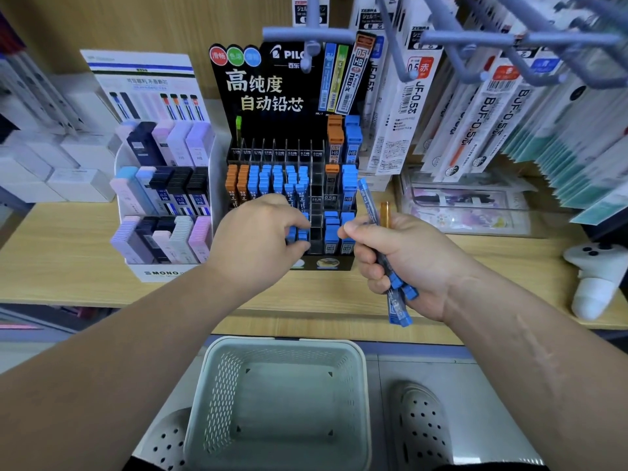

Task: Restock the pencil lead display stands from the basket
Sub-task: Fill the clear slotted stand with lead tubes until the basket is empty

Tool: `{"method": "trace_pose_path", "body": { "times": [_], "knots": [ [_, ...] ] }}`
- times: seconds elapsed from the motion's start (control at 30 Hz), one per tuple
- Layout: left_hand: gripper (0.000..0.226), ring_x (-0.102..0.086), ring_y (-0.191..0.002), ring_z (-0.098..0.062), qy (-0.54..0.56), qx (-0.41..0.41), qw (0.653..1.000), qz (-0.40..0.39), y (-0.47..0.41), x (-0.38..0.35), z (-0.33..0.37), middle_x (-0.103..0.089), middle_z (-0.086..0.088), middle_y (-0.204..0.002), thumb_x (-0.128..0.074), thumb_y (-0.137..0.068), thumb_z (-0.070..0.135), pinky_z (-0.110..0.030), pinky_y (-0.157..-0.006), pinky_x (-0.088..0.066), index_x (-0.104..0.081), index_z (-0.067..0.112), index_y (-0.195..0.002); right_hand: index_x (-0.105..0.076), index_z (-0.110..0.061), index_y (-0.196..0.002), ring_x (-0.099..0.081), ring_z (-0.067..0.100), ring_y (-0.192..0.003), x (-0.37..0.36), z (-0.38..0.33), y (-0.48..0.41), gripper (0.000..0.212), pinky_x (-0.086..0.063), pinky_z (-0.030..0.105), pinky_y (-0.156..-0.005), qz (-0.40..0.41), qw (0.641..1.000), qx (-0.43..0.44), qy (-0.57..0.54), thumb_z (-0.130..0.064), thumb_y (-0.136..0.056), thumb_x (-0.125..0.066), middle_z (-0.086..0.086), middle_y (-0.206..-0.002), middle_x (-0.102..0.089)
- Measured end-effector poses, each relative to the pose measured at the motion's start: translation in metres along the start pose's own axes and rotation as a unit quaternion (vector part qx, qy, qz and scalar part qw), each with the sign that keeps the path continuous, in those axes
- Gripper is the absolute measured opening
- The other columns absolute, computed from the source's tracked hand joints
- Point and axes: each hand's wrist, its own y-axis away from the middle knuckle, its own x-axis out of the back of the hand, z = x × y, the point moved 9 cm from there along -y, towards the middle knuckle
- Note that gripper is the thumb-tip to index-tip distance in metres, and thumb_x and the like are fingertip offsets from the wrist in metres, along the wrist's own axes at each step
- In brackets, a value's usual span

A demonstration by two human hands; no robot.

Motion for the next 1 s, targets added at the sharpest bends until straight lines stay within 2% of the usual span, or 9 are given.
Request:
{"method": "trace_pose_path", "body": {
  "times": [0.07,0.17,0.27,0.3,0.4,0.6,0.73,0.9,1.0],
  "knots": [
    [0.023,-0.052,-0.066,-0.013,-0.005,0.005,1.0,0.005,-0.001,0.002,-0.001,-0.036,0.022,-0.068,-0.085,-0.074,0.025,-0.041,-0.061,-0.055,-0.078,0.017,-0.094,-0.062,-0.009,-0.106,-0.037,0.011,-0.046,0.0,0.0,0.0,0.013,-0.03,0.021,-0.038,-0.001,1.0,0.0,0.003,-0.021,-0.099,-0.063,-0.002,-0.058,-0.045],
    [0.025,-0.051,-0.064,-0.009,0.008,0.027,0.999,0.021,-0.002,0.01,0.0,-0.048,0.018,-0.066,-0.069,-0.083,0.04,-0.037,-0.063,-0.054,-0.077,0.021,-0.097,-0.063,-0.01,-0.105,-0.038,0.011,-0.047,-0.003,0.0,0.0,0.014,-0.03,0.021,-0.039,-0.016,1.0,-0.001,0.014,-0.021,-0.097,-0.065,-0.002,-0.06,-0.045],
    [0.015,-0.054,-0.062,-0.005,0.12,0.104,0.986,0.041,-0.005,0.023,0.002,-0.065,0.01,-0.069,-0.061,-0.095,0.036,-0.029,-0.064,-0.049,-0.075,0.03,-0.093,-0.064,-0.011,-0.101,-0.037,0.011,-0.046,-0.013,0.0,0.002,0.01,-0.03,0.021,-0.038,-0.058,0.998,-0.006,0.03,-0.02,-0.096,-0.065,-0.001,-0.06,-0.044],
    [0.013,-0.055,-0.062,-0.006,0.191,0.141,0.971,0.041,-0.007,0.024,0.002,-0.067,0.008,-0.072,-0.062,-0.096,0.033,-0.026,-0.062,-0.048,-0.074,0.03,-0.091,-0.064,-0.011,-0.1,-0.036,0.011,-0.046,-0.017,0.0,0.004,0.009,-0.029,0.021,-0.038,-0.074,0.997,-0.008,0.032,-0.02,-0.096,-0.065,0.0,-0.06,-0.044],
    [0.009,-0.053,-0.052,-0.003,0.387,0.223,0.894,0.026,-0.007,0.015,0.003,-0.071,0.003,-0.075,-0.067,-0.094,0.017,-0.017,-0.052,-0.043,-0.076,0.019,-0.097,-0.063,-0.012,-0.096,-0.035,0.011,-0.045,-0.031,0.0,0.007,0.006,-0.027,0.021,-0.038,-0.116,0.992,-0.011,0.037,-0.018,-0.098,-0.063,0.0,-0.06,-0.042],
    [0.009,-0.054,-0.054,-0.012,0.483,0.254,0.838,-0.009,-0.001,0.0,-0.004,-0.068,0.001,-0.066,-0.069,-0.089,0.006,-0.022,-0.048,-0.04,-0.074,0.01,-0.097,-0.064,-0.011,-0.092,-0.034,0.01,-0.045,-0.04,0.001,0.01,0.007,-0.027,0.02,-0.037,-0.135,0.99,-0.013,0.041,-0.017,-0.097,-0.062,0.0,-0.06,-0.041],
    [0.006,-0.056,-0.053,-0.011,0.483,0.252,0.839,-0.008,-0.005,0.004,-0.006,-0.065,0.002,-0.06,-0.07,-0.089,0.006,-0.023,-0.048,-0.042,-0.074,0.011,-0.088,-0.065,-0.006,-0.103,-0.035,0.01,-0.045,-0.041,0.0,0.012,0.013,-0.028,0.02,-0.037,-0.138,0.99,-0.017,0.035,-0.018,-0.097,-0.063,0.0,-0.06,-0.042],
    [0.009,-0.058,-0.056,-0.011,0.483,0.257,0.835,0.066,-0.022,0.028,-0.026,-0.069,0.003,-0.066,-0.074,-0.086,0.009,-0.024,-0.05,-0.043,-0.075,0.017,-0.083,-0.068,0.0,-0.111,-0.034,0.01,-0.045,-0.034,0.002,0.011,0.023,-0.029,0.02,-0.037,-0.128,0.991,-0.027,0.034,-0.018,-0.098,-0.061,-0.001,-0.06,-0.042],
    [0.007,-0.059,-0.054,-0.009,0.416,0.229,0.871,0.122,-0.034,0.05,-0.038,-0.07,0.005,-0.065,-0.076,-0.086,0.011,-0.02,-0.048,-0.043,-0.075,0.017,-0.087,-0.07,-0.004,-0.108,-0.034,0.01,-0.045,-0.025,0.002,0.011,0.019,-0.028,0.02,-0.038,-0.117,0.992,-0.033,0.029,-0.019,-0.099,-0.06,-0.001,-0.06,-0.042]
  ]
}}
